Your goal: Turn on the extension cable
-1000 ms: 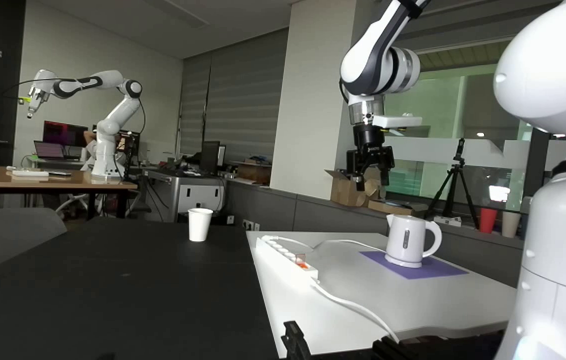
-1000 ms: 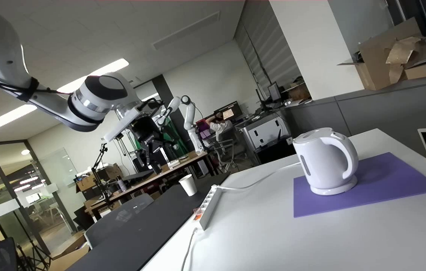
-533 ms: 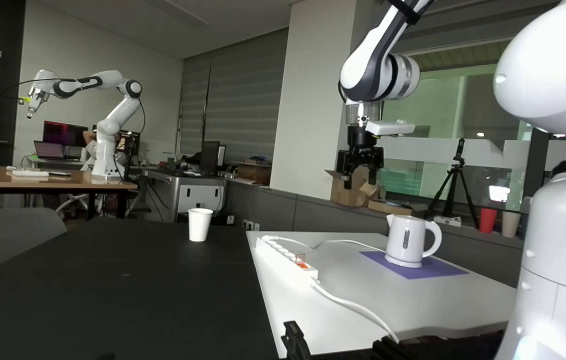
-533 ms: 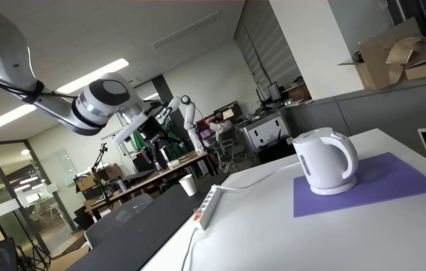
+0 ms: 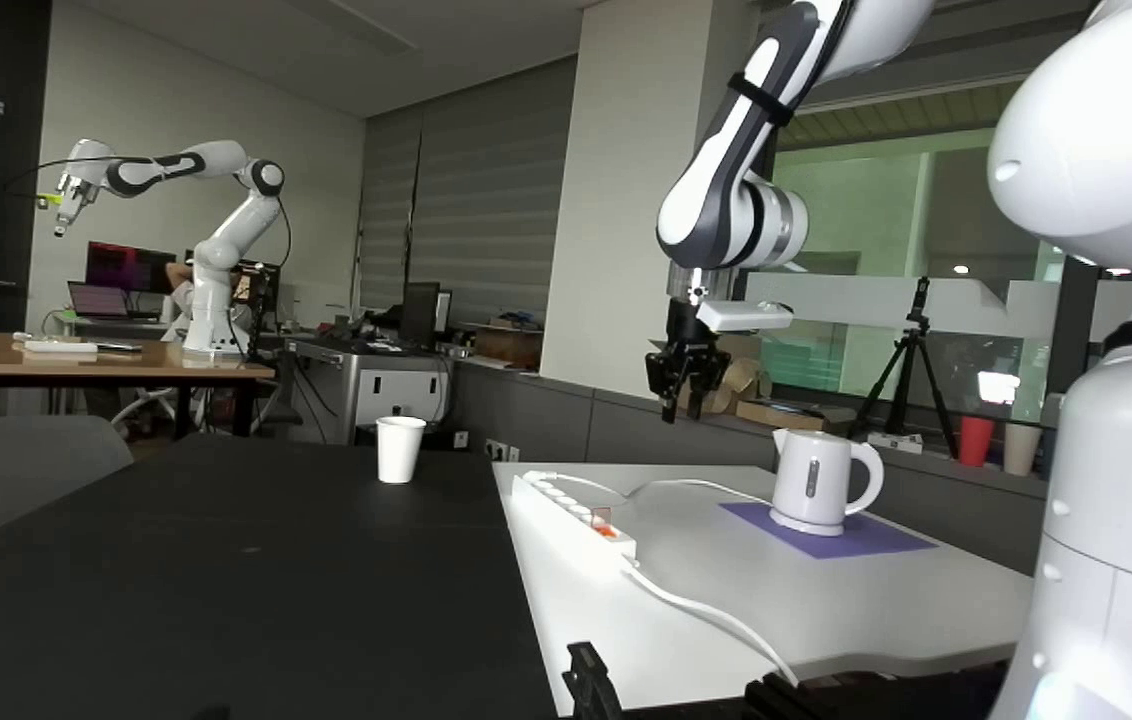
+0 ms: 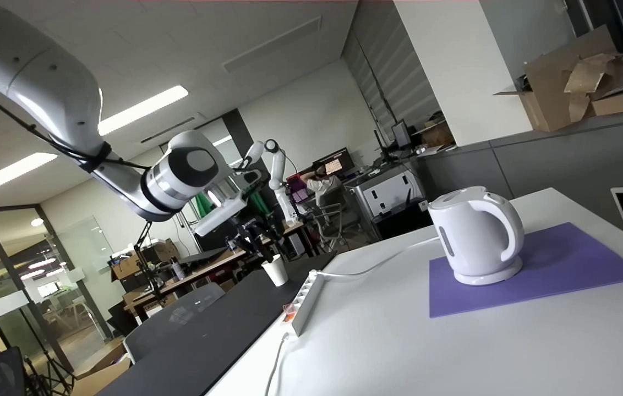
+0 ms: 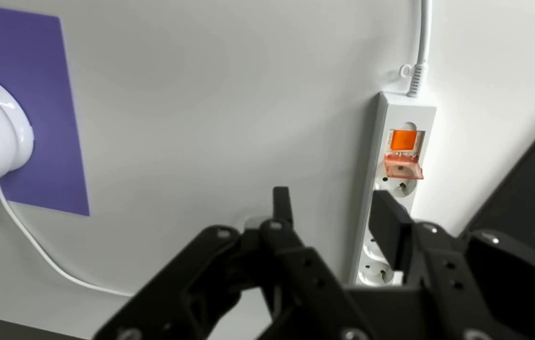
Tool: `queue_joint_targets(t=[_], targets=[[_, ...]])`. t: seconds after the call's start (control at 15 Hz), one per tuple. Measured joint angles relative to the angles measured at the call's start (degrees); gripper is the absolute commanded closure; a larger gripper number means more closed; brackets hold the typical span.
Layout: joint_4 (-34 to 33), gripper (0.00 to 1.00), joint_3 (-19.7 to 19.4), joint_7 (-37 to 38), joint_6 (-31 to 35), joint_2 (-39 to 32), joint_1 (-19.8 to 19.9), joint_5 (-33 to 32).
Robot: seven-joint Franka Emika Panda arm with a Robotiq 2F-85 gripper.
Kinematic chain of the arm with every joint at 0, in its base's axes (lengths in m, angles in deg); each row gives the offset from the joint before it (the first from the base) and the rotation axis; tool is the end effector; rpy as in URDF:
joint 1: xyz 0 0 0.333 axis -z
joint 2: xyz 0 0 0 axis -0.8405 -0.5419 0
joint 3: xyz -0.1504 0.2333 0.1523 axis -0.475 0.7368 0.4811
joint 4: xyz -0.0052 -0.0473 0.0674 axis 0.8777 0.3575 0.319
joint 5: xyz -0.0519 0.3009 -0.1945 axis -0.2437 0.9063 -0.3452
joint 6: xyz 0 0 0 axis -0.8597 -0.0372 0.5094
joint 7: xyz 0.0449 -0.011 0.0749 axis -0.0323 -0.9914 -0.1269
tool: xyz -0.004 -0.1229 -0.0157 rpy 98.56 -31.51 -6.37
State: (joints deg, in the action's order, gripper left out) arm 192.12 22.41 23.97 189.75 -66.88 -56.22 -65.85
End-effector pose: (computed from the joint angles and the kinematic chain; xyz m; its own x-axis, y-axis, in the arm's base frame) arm 0.4898 0.0086 0.2905 0.9462 0.2671 0.1825 0.2447 -0.9600 0.1364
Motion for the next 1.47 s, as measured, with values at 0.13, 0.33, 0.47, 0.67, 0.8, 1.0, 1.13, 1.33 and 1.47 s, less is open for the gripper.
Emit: queue_joint_targets(t=[0.13, 0.33, 0.47, 0.67, 0.8, 1.0, 1.13, 1.33, 1.47], targets=[[-1.73, 0.95, 0.01, 0.00, 1.92, -3.37, -0.72, 0.01], [-4.43, 1.00, -0.05, 0.30, 3.38, -7.27, -2.42, -0.13], [-6.34, 1.00, -0.22, 1.61, 3.37, -9.28, -3.73, -0.12], [-9.43, 0.99, -0.26, 3.03, -0.57, -11.58, -5.06, 1.40], [-10.57, 0.99, -0.18, 3.04, -1.73, -12.22, -5.21, 1.91], [-10.69, 0.99, -0.19, 3.04, -1.97, -12.25, -5.19, 1.91], [-10.69, 0.99, -0.20, 3.04, -1.98, -12.26, -5.19, 1.92], [-10.69, 1.00, -0.20, 3.04, -2.00, -12.26, -5.19, 1.92], [-10.54, 1.00, -0.17, 2.82, -1.87, -12.30, -5.20, 1.91]])
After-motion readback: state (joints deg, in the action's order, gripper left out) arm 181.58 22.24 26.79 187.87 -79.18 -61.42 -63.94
